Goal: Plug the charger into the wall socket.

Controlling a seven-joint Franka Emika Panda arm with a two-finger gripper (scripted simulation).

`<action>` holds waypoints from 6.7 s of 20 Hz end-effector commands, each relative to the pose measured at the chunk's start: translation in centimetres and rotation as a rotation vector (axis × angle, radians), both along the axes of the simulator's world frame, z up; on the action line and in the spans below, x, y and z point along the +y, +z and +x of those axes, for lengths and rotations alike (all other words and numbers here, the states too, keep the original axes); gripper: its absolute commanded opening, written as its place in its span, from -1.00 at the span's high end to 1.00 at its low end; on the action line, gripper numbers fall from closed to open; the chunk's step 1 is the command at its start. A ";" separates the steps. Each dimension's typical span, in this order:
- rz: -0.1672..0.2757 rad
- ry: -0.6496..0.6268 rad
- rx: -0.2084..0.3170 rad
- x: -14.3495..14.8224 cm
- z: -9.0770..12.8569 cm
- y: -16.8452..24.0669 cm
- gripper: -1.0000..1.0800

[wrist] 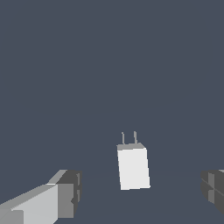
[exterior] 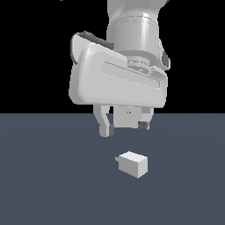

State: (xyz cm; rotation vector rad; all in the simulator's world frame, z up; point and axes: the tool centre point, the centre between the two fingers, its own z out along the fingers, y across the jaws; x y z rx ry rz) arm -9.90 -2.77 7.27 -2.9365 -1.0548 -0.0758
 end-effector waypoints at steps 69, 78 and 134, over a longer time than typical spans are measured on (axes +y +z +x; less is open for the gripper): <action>0.007 -0.348 -0.015 1.1 3.6 -2.4 1.00; 0.005 -0.584 -0.016 1.2 6.1 -0.4 1.00; 0.000 -0.978 -0.015 -1.8 14.9 2.7 1.00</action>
